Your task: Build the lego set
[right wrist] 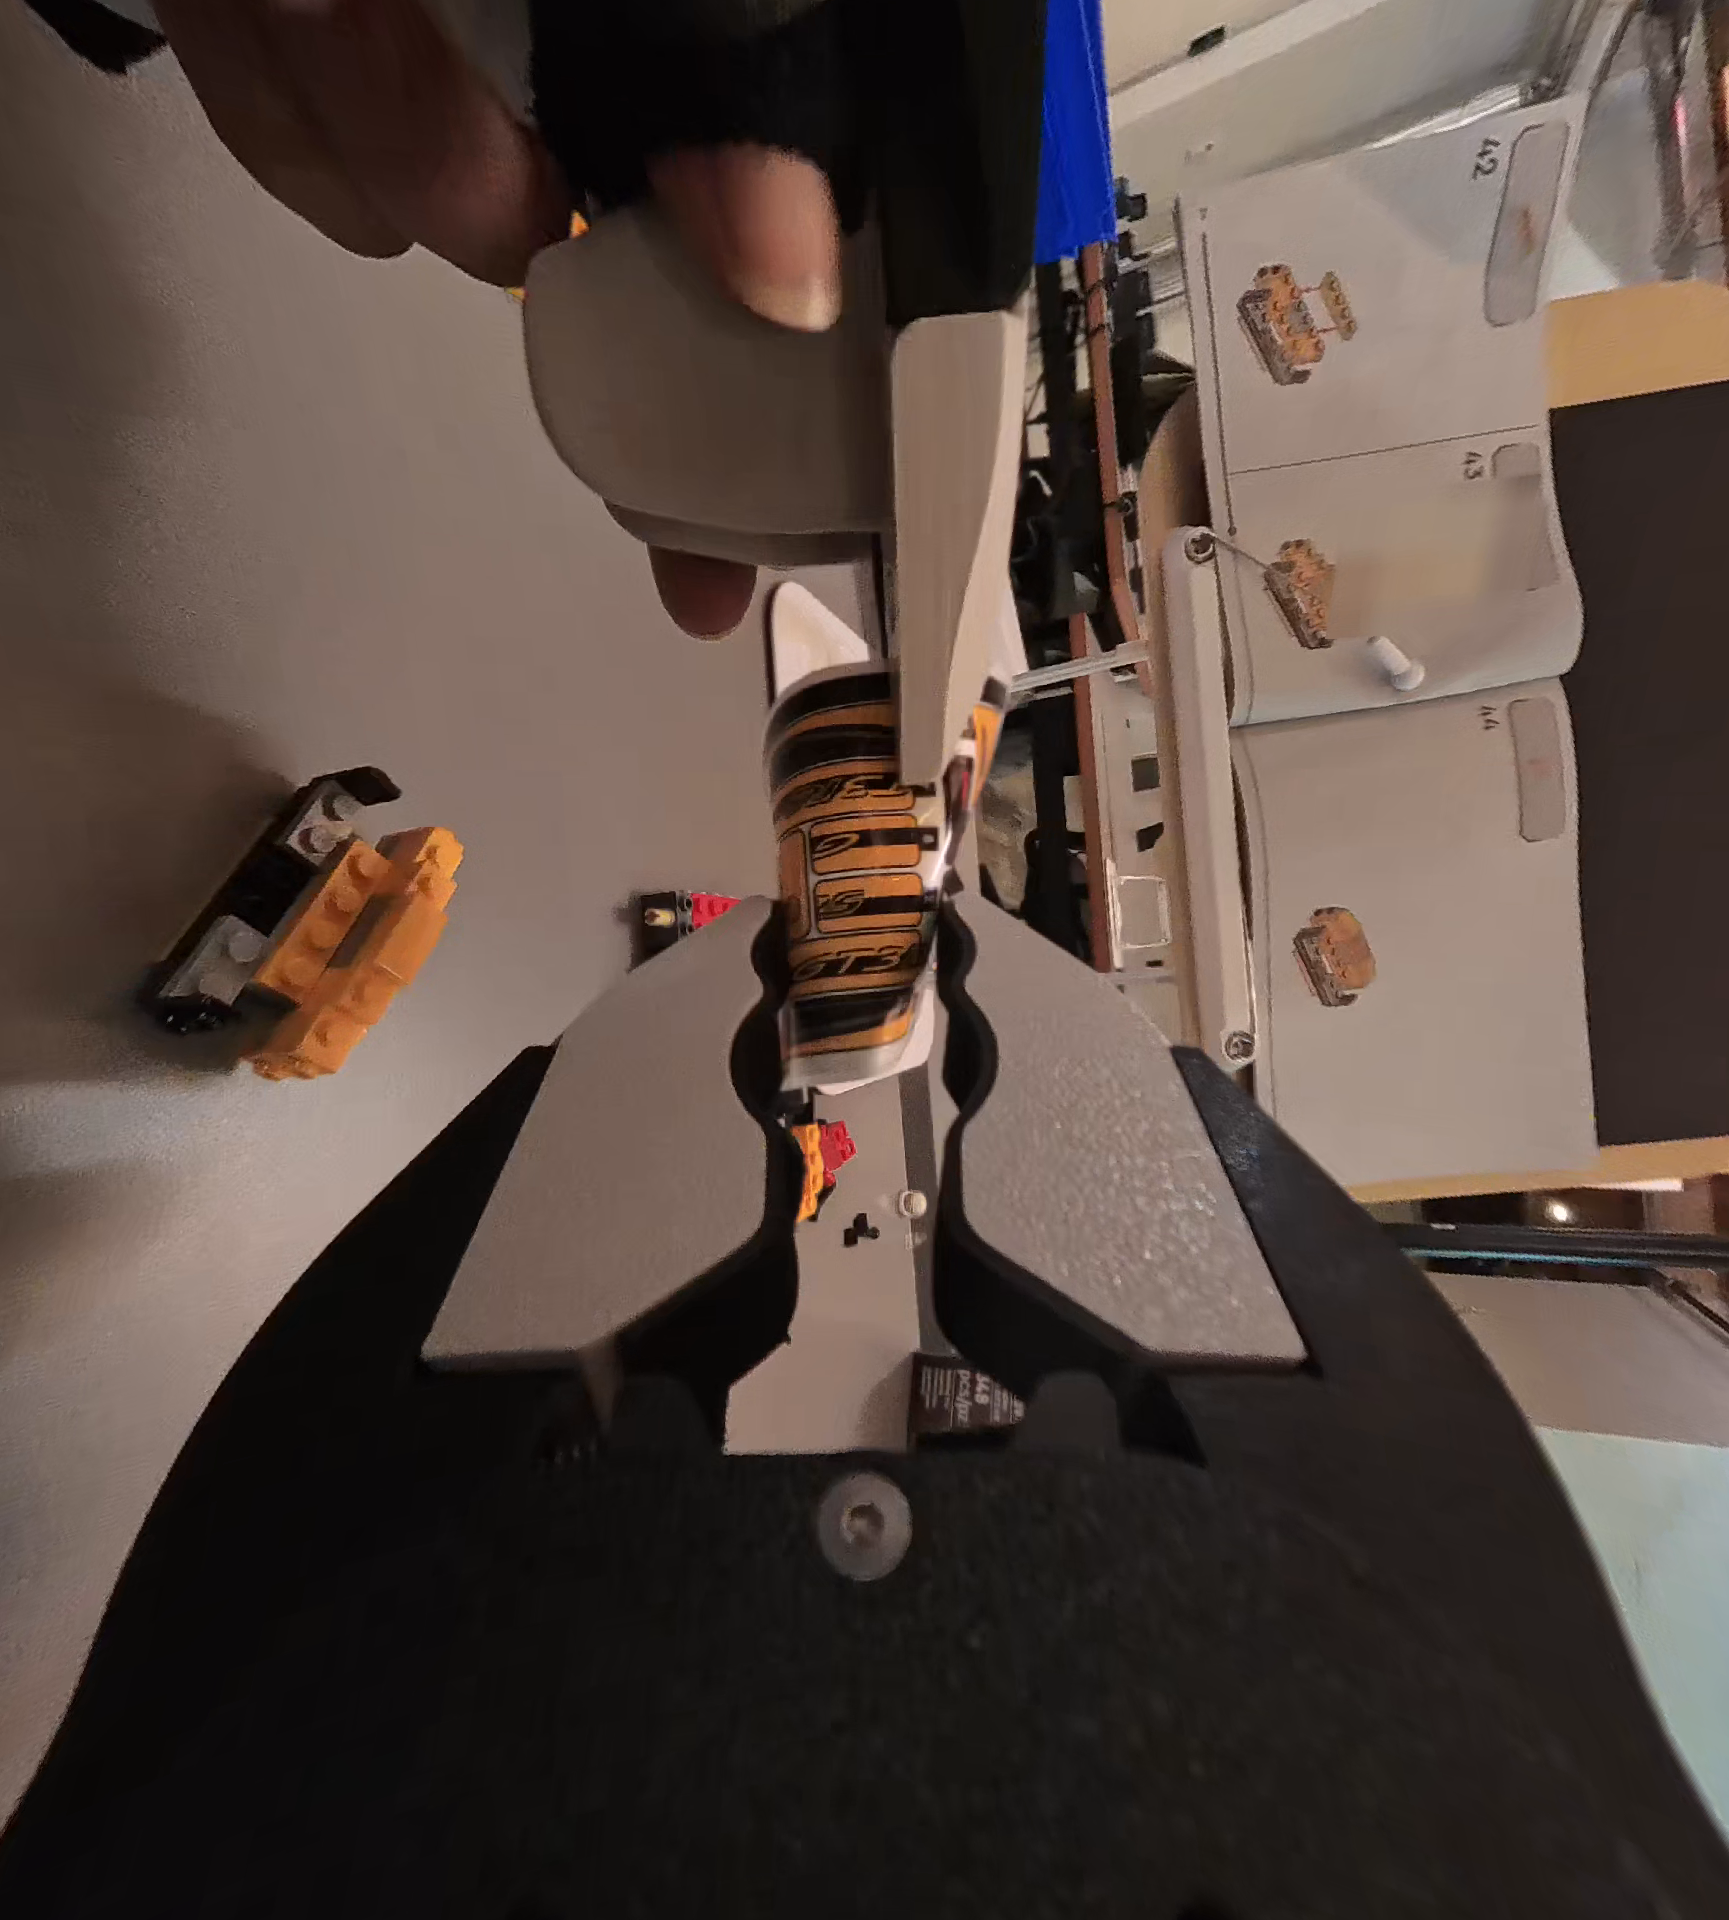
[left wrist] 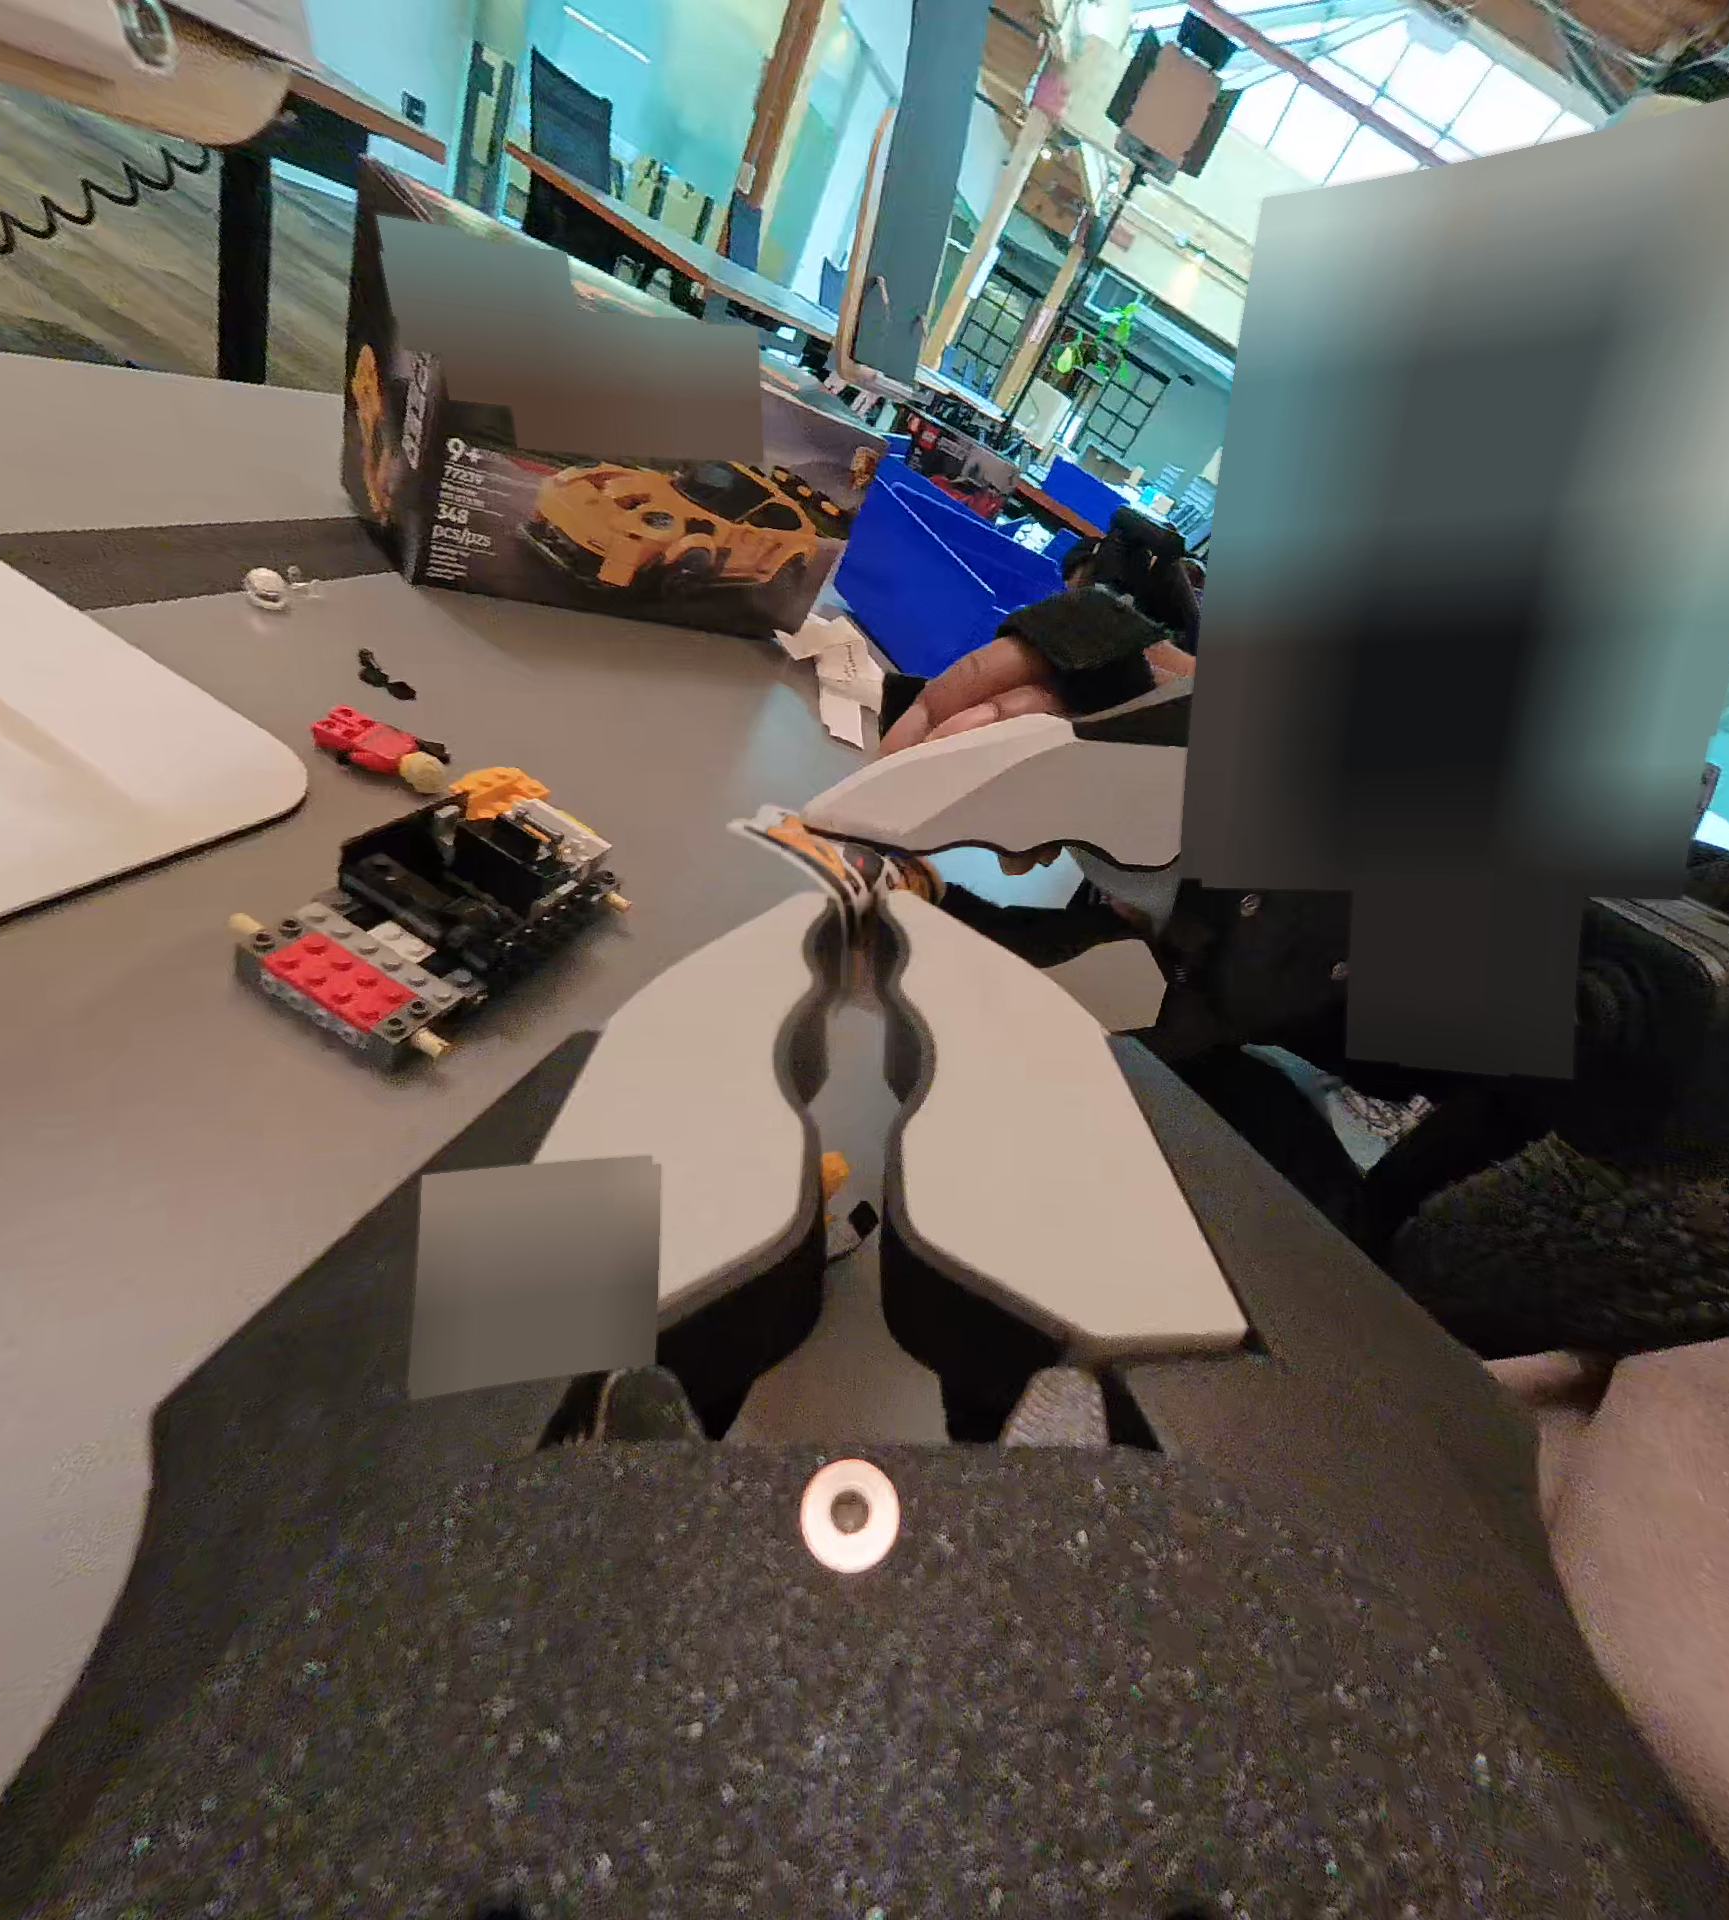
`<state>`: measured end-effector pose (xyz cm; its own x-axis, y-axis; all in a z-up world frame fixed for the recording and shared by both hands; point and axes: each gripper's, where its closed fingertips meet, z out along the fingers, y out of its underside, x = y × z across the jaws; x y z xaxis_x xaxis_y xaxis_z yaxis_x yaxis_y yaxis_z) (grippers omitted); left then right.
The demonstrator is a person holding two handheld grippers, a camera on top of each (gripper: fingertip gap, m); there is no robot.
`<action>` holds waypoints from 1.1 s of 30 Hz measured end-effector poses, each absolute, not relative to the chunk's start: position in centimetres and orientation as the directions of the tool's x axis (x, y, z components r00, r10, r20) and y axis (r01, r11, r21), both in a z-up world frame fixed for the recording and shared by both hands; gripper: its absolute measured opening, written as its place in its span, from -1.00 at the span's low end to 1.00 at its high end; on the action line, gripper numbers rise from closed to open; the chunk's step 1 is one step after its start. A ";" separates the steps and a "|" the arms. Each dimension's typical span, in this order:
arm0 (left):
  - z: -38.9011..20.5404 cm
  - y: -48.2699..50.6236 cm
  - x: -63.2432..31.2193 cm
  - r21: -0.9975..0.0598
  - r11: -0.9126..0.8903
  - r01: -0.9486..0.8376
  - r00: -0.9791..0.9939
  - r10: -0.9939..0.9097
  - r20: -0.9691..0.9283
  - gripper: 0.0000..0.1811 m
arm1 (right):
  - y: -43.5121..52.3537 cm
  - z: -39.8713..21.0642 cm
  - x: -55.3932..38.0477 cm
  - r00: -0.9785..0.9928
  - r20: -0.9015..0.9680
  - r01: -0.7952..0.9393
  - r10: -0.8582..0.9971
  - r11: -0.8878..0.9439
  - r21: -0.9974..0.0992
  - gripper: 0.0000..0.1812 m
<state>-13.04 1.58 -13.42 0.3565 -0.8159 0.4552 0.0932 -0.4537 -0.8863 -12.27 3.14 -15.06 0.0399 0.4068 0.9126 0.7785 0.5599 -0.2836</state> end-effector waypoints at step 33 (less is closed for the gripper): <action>-11.4 -0.7 -12.4 -0.831 -0.523 0.188 0.068 -0.837 0.543 -0.88 | -0.6 -12.1 -11.0 -0.055 -0.626 0.098 0.778 -0.620 -0.779 -1.00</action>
<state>-12.39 -0.70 -11.44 0.0684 -0.8373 0.5425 0.1879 -0.5232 -0.8312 -11.02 -0.62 -12.12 -0.0547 0.7781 -0.6258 0.0976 -0.6195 -0.7789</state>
